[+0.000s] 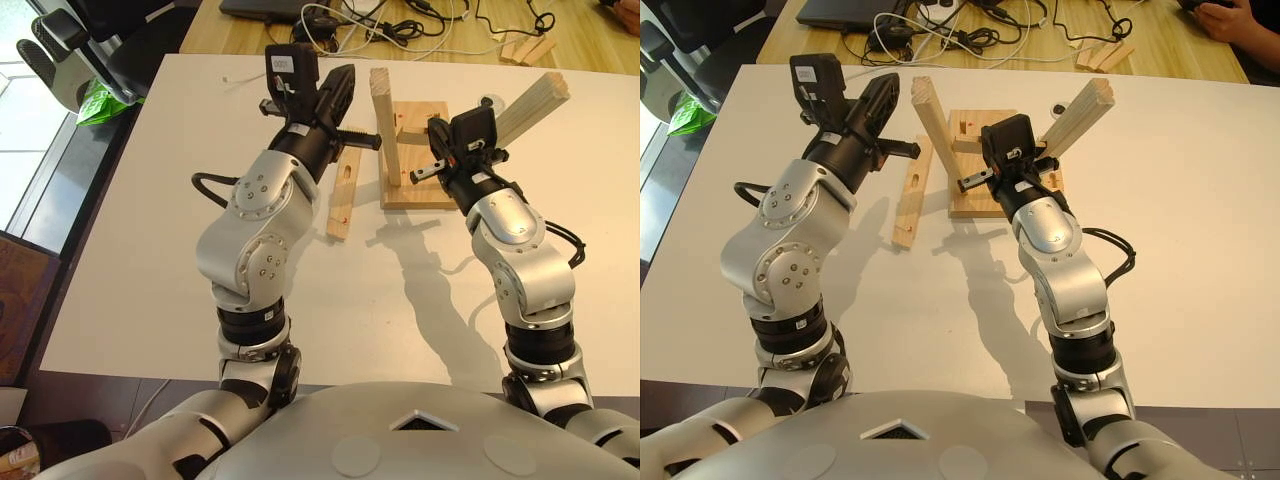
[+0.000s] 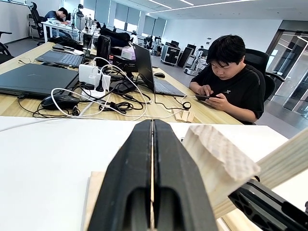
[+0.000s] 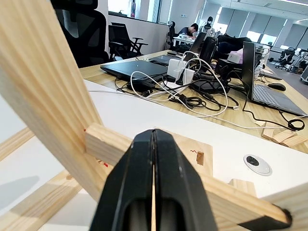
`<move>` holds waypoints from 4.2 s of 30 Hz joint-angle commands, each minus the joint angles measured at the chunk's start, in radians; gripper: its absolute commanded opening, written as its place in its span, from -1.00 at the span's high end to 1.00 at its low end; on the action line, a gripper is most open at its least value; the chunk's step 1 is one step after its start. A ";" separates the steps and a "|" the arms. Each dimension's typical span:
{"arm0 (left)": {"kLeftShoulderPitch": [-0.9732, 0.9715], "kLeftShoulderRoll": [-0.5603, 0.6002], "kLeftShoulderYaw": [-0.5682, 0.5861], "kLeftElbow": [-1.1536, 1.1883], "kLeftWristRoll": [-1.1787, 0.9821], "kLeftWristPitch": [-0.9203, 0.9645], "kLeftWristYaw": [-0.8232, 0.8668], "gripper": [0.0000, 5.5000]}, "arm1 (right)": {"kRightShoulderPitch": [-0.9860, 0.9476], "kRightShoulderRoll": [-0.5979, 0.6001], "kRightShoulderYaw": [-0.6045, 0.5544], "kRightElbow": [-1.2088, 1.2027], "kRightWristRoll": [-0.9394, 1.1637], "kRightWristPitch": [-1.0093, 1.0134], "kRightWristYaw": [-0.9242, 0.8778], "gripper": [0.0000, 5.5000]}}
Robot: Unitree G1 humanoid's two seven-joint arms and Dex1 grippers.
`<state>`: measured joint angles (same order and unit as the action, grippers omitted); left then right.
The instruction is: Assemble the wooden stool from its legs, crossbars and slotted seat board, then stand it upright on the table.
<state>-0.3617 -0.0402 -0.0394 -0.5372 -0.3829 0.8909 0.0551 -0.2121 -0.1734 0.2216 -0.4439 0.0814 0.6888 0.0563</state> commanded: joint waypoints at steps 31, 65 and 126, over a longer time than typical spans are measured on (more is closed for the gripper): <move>-0.066 -0.072 0.023 0.035 -0.003 0.014 0.007 0.98 | 0.012 -0.038 0.067 0.171 -0.141 -0.036 0.106 1.00; -0.078 -0.087 0.062 0.046 -0.007 0.025 0.012 0.98 | -0.171 0.149 -0.181 0.059 0.003 0.076 0.043 1.00; -0.297 0.044 0.071 0.513 -0.228 0.114 -0.109 0.98 | -0.156 0.108 -0.210 -0.034 0.084 0.167 0.008 1.00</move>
<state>-0.7251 0.0088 0.0408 -0.0615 -0.6240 0.9147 -0.0780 -0.3615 -0.0584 0.0191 -0.4698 0.1695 0.8443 0.0724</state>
